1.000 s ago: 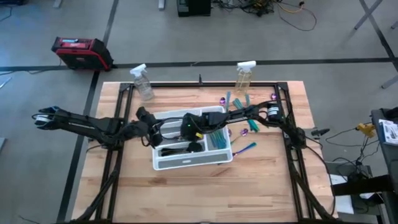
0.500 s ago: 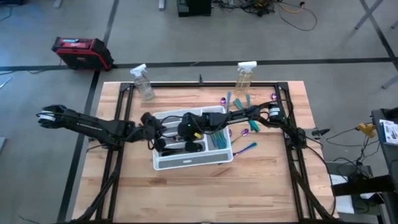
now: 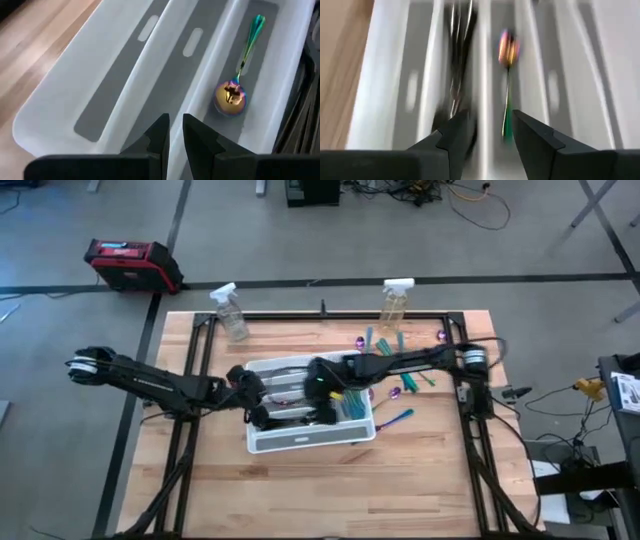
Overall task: Sort silverware
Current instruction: Put the blue spoon with the other blue spoon on the silverware tray
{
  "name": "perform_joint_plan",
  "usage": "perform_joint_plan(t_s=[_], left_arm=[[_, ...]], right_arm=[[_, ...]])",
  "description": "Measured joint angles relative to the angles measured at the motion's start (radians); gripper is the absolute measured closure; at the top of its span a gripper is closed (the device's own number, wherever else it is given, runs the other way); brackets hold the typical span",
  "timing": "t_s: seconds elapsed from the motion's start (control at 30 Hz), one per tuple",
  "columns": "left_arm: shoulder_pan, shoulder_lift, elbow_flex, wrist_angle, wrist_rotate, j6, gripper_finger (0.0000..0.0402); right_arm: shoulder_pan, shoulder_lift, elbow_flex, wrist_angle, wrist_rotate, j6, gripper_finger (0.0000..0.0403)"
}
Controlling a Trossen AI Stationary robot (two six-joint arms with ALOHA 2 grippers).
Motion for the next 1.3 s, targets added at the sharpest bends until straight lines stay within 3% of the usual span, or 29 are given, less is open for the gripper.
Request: perform_joint_plan(t_s=[0.27, 0.5, 0.63, 0.7, 0.77, 1.13, 1.3], left_arm=[[-0.002, 0.000, -0.021, -0.138, 0.029, -0.154, 0.0363], [0.000, -0.017, -0.013, -0.257, 0.039, -0.196, 0.0363], [0.001, -0.060, -0.007, -0.323, 0.046, -0.216, 0.0363], [0.001, -0.075, -0.006, -0.342, 0.050, -0.217, 0.0363], [0.002, -0.099, -0.006, -0.349, 0.057, -0.219, 0.0363], [-0.006, -0.120, 0.060, -0.225, 0.056, -0.154, 0.0363], [-0.010, -0.112, 0.076, -0.181, 0.053, -0.100, 0.0363]], right_arm=[[0.020, -0.283, -0.276, -0.088, 0.199, 0.102, 0.0286], [0.013, -0.544, -0.585, -0.102, 0.272, 0.147, 0.0288], [0.002, -0.604, -0.725, -0.013, 0.281, 0.136, 0.0281], [0.001, -0.611, -0.784, -0.003, 0.283, 0.120, 0.0278], [-0.005, -0.598, -0.822, 0.131, 0.308, 0.166, 0.0278], [0.027, -0.508, -0.853, 0.275, 0.279, 0.750, 0.0306], [0.089, -0.426, -0.835, 0.315, 0.299, 0.890, 0.0311]])
